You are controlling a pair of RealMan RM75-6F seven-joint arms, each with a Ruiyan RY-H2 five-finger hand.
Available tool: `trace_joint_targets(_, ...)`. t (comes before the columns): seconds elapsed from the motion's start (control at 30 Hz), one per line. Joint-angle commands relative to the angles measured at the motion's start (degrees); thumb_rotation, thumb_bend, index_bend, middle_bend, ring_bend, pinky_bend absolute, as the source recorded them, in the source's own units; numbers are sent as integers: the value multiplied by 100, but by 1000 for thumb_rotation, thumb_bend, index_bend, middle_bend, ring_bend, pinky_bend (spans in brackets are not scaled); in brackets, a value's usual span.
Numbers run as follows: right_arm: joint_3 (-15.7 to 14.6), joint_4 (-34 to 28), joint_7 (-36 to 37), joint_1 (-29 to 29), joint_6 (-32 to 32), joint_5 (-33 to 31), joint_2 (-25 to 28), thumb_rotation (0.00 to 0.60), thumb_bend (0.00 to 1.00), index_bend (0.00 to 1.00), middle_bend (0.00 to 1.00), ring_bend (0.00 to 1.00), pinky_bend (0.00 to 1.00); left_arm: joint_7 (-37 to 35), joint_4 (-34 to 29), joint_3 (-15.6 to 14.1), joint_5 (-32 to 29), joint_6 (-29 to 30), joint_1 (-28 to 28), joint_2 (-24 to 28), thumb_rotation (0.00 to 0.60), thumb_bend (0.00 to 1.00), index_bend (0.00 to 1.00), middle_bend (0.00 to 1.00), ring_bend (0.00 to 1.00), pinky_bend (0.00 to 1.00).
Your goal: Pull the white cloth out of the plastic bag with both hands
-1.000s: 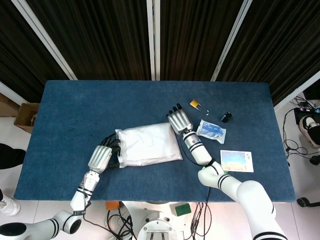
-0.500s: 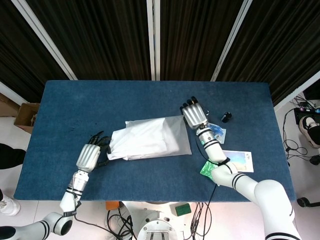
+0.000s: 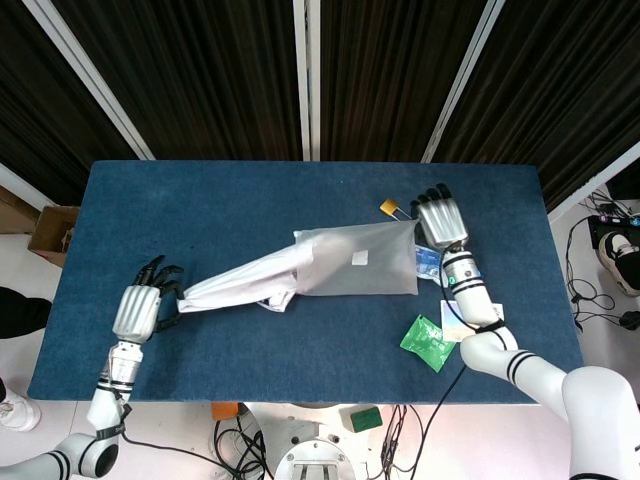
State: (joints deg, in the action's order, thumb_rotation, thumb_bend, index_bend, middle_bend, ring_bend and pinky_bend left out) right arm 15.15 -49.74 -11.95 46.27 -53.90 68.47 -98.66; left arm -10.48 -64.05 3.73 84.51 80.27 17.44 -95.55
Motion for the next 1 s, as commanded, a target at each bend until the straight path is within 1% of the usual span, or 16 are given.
trace_joint_targets(0.03,3,-8,34,-79,3,-57,82,600,483,813,453,246,208,61,-110,22,-38,66,-75,112,600,498,735,258,58,147)
trace_joint_targets(0.4,18,161,179,-192,124,-171,141,600,489,812,453,245,208,273,-460,-17,-93,189,-305,398,600,498,734,258,58,147)
trace_joint_targets(0.47,14,169,158,-201,180,-206,142,600,485,793,452,240,208,286,-506,-26,-93,184,-328,425,600,498,732,258,58,147)
trace_joint_targets(0.5,11,153,127,-205,220,-233,152,600,481,750,444,236,207,297,-530,-42,-78,175,-331,442,600,498,724,257,58,147)
trace_joint_targets(0.53,11,86,46,-214,311,-305,186,600,462,667,417,227,196,320,-576,-74,-57,140,-333,477,600,491,687,247,58,147)
trace_joint_targets(0.57,21,-11,-26,-224,384,-381,229,600,426,559,378,208,178,352,-634,-99,-46,103,-331,511,600,449,620,231,57,147)
trace_joint_targets(0.6,40,-136,-111,-236,445,-470,285,600,381,450,336,186,158,398,-711,-125,-33,64,-327,551,600,393,536,212,55,147)
trace_joint_targets(0.63,63,-295,-201,-255,481,-564,349,600,282,239,252,130,117,440,-794,-140,-24,30,-319,593,600,314,423,189,49,145)
trace_joint_targets(0.67,89,-548,-301,-291,483,-663,452,600,231,138,206,95,96,480,-921,-149,-12,5,-312,646,600,247,319,169,43,142)
trace_joint_targets(0.7,98,-759,-359,-329,460,-715,546,600,162,29,135,43,63,502,-1016,-152,-2,-5,-308,687,600,216,249,155,38,140)
trace_joint_targets(0.73,98,-984,-419,-377,426,-759,655,600,138,4,104,23,48,525,-1104,-152,9,-7,-307,730,600,194,192,144,33,138)
trace_joint_targets(0.8,64,-1551,-547,-522,306,-817,963,600,96,0,52,0,22,568,-1291,-146,41,32,-319,833,600,178,139,134,26,136)
trace_joint_targets(0.93,-38,-2636,-585,-935,-125,-778,1679,600,92,0,48,0,19,625,-1687,-163,115,156,-392,1160,600,176,129,129,26,136)
trace_joint_targets(1.0,-73,-3026,-438,-1156,-377,-679,1976,600,115,0,73,0,30,676,-1852,-148,109,239,-446,1336,600,176,129,128,26,136)
